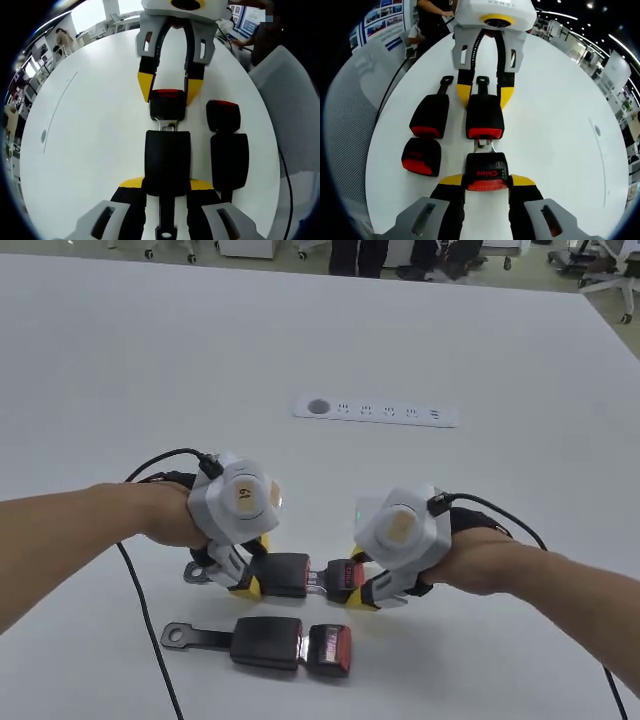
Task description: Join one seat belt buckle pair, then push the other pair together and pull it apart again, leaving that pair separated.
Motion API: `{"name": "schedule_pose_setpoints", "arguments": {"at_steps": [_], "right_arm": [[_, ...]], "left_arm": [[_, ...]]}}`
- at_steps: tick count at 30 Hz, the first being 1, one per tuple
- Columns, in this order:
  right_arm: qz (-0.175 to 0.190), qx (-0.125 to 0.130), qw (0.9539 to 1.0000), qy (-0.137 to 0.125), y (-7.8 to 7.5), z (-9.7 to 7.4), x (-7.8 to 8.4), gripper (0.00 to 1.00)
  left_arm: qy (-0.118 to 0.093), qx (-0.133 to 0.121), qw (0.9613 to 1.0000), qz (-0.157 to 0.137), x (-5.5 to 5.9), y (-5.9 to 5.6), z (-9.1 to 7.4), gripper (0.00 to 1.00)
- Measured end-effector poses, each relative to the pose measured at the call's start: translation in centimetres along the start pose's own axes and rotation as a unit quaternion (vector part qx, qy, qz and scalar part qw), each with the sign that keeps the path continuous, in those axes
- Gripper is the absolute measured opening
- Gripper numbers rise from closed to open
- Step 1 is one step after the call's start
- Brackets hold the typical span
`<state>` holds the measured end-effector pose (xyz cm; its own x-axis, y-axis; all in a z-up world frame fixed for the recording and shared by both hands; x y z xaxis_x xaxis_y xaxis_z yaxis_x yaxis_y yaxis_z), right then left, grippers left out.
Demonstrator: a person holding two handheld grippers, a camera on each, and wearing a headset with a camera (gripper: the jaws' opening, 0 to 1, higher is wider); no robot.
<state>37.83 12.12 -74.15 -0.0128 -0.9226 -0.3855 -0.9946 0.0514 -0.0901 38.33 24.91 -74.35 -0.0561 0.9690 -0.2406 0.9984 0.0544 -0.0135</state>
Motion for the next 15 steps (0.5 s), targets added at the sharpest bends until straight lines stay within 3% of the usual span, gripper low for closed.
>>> {"name": "schedule_pose_setpoints", "arguments": {"at_steps": [15], "right_arm": [[0.001,-0.001,0.9999,0.01,-0.4,-0.7,1.4,0.29]], "left_arm": [[0.007,0.002,1.0,-0.001,0.0,0.1,0.1,0.31]]}}
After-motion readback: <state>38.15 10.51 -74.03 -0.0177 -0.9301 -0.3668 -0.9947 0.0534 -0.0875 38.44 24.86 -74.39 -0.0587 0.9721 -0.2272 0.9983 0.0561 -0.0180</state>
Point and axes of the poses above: the centre of the closed fingertips' face, and the gripper's own axes: z roughly forward along the fingers, y roughly to its left, x roughly out of its underside, the point moved 4 cm from there along -z, roughly backward along the fingers, and after that the axes turned 8 degrees about y, right-handed, at the moved point
